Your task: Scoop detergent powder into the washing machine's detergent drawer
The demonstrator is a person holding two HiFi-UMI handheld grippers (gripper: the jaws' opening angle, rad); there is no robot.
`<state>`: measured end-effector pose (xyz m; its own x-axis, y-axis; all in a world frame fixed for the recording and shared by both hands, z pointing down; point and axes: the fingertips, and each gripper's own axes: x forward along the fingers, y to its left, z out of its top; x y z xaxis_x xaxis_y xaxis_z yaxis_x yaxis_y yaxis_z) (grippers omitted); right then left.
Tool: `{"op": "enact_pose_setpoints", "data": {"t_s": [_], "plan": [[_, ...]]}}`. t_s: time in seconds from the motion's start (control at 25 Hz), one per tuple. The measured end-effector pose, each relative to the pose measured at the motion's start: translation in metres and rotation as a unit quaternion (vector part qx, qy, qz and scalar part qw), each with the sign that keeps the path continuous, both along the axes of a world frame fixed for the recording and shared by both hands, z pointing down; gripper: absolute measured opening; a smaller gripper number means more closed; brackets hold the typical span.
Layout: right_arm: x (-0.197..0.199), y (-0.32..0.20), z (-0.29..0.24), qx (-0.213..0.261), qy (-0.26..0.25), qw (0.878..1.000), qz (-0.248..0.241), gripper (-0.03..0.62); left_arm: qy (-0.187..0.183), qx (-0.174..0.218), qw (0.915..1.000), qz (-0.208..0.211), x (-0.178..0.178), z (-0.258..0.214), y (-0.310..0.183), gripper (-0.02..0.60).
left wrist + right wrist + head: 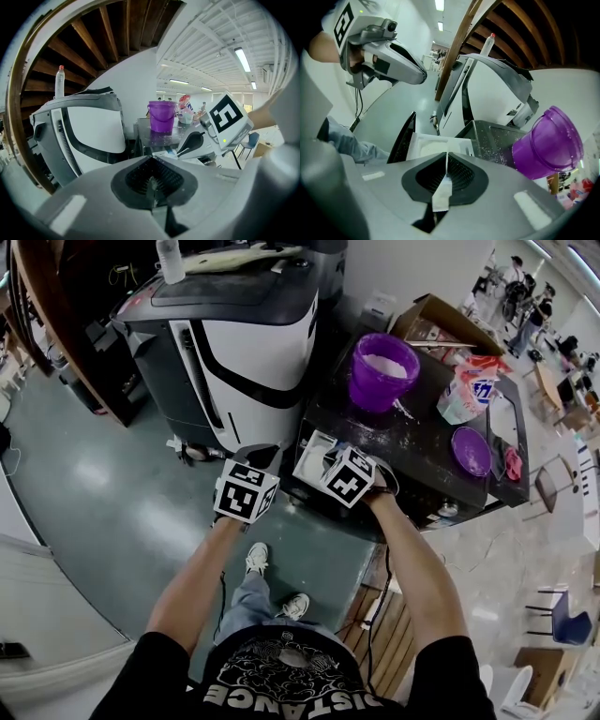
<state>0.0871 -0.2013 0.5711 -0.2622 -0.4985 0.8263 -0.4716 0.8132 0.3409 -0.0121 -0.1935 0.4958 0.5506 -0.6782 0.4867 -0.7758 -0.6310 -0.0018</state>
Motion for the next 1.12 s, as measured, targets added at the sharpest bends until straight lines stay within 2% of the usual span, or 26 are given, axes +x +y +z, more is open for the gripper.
{"op": "enact_pose_setpoints", "data": {"t_s": [0.52,0.76,1.12], "plan": [[0.008,-0.01,0.002,0.053,0.065,0.996,-0.028,0.035,0.0,-0.002,1.0,-0.001,-0.002,0.0,-0.003,0.0],[0.008,-0.014,-0.005,0.094,0.086,0.991,-0.051,0.035,-0.001,-0.002,1.0,0.0,-0.001,0.0,-0.003,0.0],[0.011,-0.014,-0.011,0.113,0.087,0.988,-0.056,0.035,-0.002,-0.002,1.0,0.002,0.002,-0.001,-0.003,0.0]]}}
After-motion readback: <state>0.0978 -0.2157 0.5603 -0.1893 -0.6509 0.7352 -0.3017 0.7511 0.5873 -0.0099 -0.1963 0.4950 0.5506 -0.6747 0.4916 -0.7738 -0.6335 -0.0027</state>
